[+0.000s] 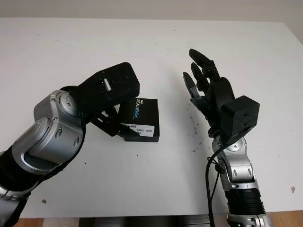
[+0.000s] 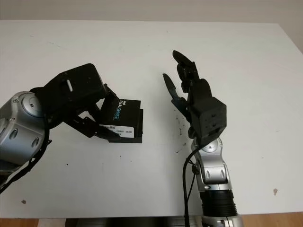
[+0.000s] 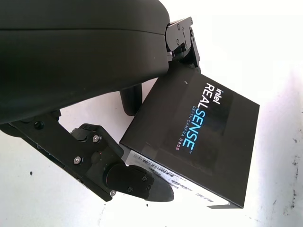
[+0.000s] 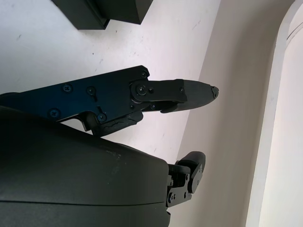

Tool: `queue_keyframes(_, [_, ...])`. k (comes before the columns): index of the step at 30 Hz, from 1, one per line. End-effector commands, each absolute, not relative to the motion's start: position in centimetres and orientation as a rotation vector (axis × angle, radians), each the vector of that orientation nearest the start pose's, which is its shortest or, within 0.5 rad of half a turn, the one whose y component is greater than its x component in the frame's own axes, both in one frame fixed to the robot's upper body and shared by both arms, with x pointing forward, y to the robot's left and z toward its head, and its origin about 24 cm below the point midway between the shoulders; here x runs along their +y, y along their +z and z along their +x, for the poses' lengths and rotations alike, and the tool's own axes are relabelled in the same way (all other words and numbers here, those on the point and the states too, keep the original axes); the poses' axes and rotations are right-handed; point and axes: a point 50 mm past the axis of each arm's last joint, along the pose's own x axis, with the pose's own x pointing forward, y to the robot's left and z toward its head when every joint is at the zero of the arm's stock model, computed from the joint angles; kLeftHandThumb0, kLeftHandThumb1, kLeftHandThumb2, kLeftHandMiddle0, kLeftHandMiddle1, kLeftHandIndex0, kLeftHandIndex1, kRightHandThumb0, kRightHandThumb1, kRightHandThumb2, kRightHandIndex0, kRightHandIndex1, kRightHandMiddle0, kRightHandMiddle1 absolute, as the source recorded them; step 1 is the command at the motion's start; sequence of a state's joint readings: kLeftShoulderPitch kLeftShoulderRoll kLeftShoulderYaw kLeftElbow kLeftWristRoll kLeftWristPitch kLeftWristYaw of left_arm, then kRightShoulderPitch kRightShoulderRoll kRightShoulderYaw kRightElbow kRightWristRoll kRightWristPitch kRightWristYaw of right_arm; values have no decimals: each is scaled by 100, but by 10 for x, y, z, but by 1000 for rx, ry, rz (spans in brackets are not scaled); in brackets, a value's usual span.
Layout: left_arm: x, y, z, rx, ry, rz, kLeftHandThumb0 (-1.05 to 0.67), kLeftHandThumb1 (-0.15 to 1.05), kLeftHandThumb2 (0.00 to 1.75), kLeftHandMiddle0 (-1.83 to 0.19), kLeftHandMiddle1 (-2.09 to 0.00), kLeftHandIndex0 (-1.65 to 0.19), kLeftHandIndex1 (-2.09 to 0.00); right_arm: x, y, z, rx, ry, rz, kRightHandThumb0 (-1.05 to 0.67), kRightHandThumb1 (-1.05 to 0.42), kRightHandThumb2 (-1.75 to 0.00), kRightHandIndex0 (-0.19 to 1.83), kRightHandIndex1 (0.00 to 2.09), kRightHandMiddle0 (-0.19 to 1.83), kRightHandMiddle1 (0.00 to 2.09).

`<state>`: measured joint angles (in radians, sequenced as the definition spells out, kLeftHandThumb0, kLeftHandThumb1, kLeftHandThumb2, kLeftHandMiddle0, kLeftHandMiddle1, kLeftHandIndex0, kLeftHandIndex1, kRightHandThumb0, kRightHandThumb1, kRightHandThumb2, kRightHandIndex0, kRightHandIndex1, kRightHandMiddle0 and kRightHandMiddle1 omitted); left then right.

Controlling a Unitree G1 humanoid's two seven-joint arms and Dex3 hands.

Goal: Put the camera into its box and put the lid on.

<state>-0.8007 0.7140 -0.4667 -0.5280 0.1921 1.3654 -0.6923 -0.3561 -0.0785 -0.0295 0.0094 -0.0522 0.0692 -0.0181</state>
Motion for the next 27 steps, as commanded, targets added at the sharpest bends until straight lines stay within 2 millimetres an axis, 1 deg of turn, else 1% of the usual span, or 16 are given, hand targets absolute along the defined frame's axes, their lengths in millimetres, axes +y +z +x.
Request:
queue_keyframes(1, [136, 212, 286, 369, -467, 896, -36, 105, 41, 19, -205, 19, -156, -146, 134, 311, -281, 17, -117, -62, -105, -32, 15, 8, -1, 56])
queue_keyframes(3, [135, 210, 287, 365, -460, 902, -37, 105, 40, 19, -181, 19, -146, -146, 133, 311, -282, 14, -124, -62, -105, -32, 15, 8, -1, 57])
queue_keyframes(4, [134, 209, 288, 365, -456, 902, -37, 105, 40, 19, -176, 19, -143, -147, 133, 311, -282, 14, -125, -62, -105, -32, 15, 8, -1, 57])
queue_keyframes(5, [132, 208, 289, 366, -454, 903, -38, 105, 40, 19, -178, 19, -142, -147, 132, 311, -283, 15, -124, -62, -105, -32, 15, 8, -1, 57])
queue_keyframes(6, [131, 207, 289, 370, -451, 899, -37, 105, 40, 19, -190, 19, -143, -147, 132, 311, -283, 14, -125, -62, -105, -32, 15, 8, -1, 57])
queue_keyframes(7, [130, 206, 290, 373, -451, 899, -37, 105, 40, 19, -193, 19, -143, -148, 132, 311, -283, 12, -127, -63, -105, -31, 16, 8, -1, 57])
queue_keyframes(16, [127, 202, 292, 361, -475, 909, -41, 105, 39, 19, -185, 19, -151, -148, 132, 312, -283, 12, -122, -61, -105, -31, 16, 7, 0, 57])
queue_keyframes(20, [127, 200, 291, 363, -479, 909, -43, 105, 39, 19, -178, 19, -147, -148, 132, 311, -282, 13, -115, -61, -105, -31, 16, 7, 0, 56])
queue_keyframes(22, [127, 199, 291, 364, -483, 907, -43, 105, 39, 19, -181, 19, -149, -148, 132, 312, -281, 11, -119, -60, -105, -31, 17, 7, 0, 57])
queue_keyframes(25, [127, 198, 291, 362, -482, 902, -44, 105, 39, 19, -175, 19, -150, -149, 132, 312, -279, 10, -127, -61, -105, -31, 17, 7, 0, 57])
queue_keyframes(27, [127, 197, 291, 357, -484, 900, -44, 105, 39, 19, -187, 19, -164, -149, 132, 312, -280, 10, -128, -61, -105, -30, 17, 7, 1, 57])
